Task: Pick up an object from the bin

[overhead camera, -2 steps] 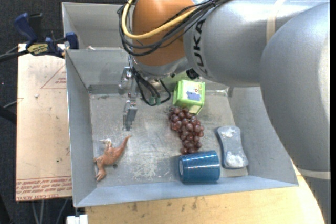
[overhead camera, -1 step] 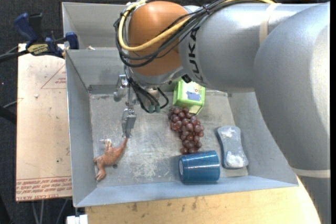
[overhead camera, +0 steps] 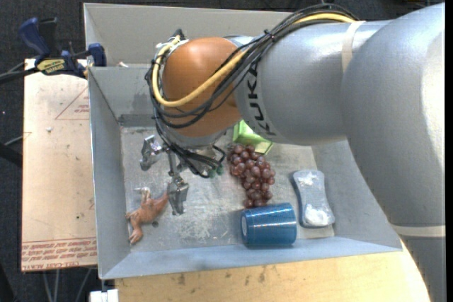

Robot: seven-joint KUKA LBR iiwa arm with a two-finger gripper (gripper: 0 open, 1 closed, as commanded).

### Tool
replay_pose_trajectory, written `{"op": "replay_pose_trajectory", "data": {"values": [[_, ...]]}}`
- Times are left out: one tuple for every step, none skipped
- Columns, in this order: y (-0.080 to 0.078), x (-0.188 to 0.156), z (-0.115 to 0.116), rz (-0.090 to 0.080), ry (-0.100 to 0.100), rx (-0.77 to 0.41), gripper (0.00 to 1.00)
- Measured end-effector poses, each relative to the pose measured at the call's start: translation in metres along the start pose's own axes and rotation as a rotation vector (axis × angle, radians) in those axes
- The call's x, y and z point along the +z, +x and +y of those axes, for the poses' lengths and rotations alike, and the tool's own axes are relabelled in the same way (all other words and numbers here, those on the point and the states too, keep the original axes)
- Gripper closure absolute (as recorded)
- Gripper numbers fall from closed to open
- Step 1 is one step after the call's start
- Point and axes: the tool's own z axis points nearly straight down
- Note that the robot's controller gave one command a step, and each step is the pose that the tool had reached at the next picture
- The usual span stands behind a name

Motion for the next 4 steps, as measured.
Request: {"op": "replay_pose_trajectory", "data": {"values": [[0.0, 0.008, 0.006, -0.004, -0.001, -0.002, 0.0], [0.005, 0.043, 0.013, -0.004, 0.001, -0.112, 0.0], [0.011, 0.067, 0.018, -0.014, 0.001, -0.312, 1.0], [0.011, 0.067, 0.018, -0.014, 0.001, -0.312, 1.0]]}}
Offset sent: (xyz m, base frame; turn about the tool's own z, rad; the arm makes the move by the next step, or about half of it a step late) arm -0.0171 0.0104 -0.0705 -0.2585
